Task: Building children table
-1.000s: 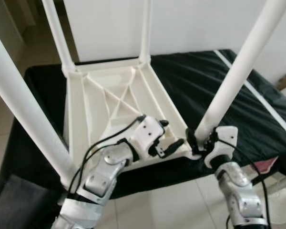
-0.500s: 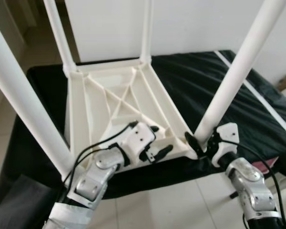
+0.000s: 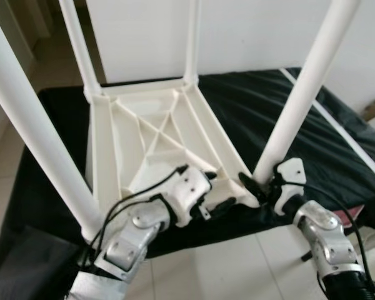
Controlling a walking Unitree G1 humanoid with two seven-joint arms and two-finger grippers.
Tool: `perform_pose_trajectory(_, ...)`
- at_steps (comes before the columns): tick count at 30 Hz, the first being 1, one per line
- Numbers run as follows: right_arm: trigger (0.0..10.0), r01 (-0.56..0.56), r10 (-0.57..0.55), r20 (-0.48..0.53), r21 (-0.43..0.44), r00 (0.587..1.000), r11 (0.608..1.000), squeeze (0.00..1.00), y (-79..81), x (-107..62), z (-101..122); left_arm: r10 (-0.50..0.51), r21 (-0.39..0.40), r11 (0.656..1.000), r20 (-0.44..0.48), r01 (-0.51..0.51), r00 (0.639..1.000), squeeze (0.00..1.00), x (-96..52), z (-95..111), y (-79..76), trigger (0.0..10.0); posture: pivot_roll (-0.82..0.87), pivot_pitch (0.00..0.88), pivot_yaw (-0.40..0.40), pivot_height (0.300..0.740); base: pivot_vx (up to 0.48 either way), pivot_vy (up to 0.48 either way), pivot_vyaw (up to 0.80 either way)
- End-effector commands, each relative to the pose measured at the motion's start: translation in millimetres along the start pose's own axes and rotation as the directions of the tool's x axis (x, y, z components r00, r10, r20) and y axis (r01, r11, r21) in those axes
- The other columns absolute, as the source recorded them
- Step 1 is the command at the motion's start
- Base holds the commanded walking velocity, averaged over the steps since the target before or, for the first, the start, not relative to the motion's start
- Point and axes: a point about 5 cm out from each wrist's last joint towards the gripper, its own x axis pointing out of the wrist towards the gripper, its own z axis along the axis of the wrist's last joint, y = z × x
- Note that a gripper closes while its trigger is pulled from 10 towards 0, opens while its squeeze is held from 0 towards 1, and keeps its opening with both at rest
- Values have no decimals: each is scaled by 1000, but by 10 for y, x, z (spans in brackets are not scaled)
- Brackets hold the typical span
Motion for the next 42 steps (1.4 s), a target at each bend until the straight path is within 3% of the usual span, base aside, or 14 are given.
perform_pose_trajectory(1,0,-31,31,-31,-15,999,999,0,33,11,-57,13,24,1000,-22,-12,1000,0,1,-24,-5,10000,-25,0,-55,740,0,0,0)
perform_pose_trajectory(5,0,-35,34,-34,-7,999,999,0,40,8,-82,35,31,999,-32,-34,999,0,4,-43,4,10000,-23,0,-57,740,0,0,0)
perform_pose_trajectory(6,2784,-27,27,-42,3,999,1000,0,39,6,-96,41,30,999,-32,-40,999,0,8,-43,6,10000,-22,0,-58,740,0,0,0)
perform_pose_trajectory(7,2784,-22,22,-47,9,999,1000,0,38,4,-105,45,30,999,-32,-44,998,0,11,-42,7,10000,-22,0,-58,740,0,0,0)
perform_pose_trajectory(8,10000,-15,15,-50,15,999,1000,0,36,5,-111,49,30,998,-34,-48,998,0,11,-44,10,10000,-21,0,-58,740,0,0,0)
perform_pose_trajectory(21,10000,251,-246,-79,65,966,966,0,1,42,-152,46,5,999,-54,-46,997,0,23,-67,52,10000,-32,6,-48,740,0,0,0)
perform_pose_trajectory(22,10000,310,-303,-75,94,950,946,0,54,67,-139,49,7,999,-56,-48,997,0,25,-65,52,10000,-32,8,-46,740,0,0,0)
perform_pose_trajectory(27,10000,385,-379,-73,132,923,913,0,103,75,-133,50,12,999,-56,-49,997,0,26,-61,55,10000,-32,8,-44,740,0,0,0)
perform_pose_trajectory(28,10000,470,-464,-74,155,883,869,0,169,67,-135,50,21,999,-54,-49,997,0,16,-57,65,10000,-31,9,-43,740,0,0,0)
perform_pose_trajectory(29,10000,470,-464,-74,155,883,869,0,169,67,-135,50,21,999,-54,-49,997,0,16,-57,65,10000,-31,9,-43,740,0,0,0)
perform_pose_trajectory(33,10000,574,-567,-92,177,819,800,0,285,59,-161,51,19,999,-53,-50,997,0,6,-60,72,10000,-29,11,-43,740,0,0,0)
perform_pose_trajectory(35,10000,627,-614,-133,193,778,754,0,419,84,-207,51,16,999,-50,-50,997,0,11,-51,73,10000,-27,13,-41,740,0,0,0)
perform_pose_trajectory(38,10000,639,-621,-151,199,769,743,0,522,112,-223,49,17,999,-49,-48,998,0,15,-47,74,10000,-29,14,-38,740,0,0,0)
perform_pose_trajectory(42,10000,636,-619,-145,196,772,746,0,523,113,-203,40,22,999,-50,-39,998,0,18,-48,61,10000,-32,15,-36,740,0,0,0)
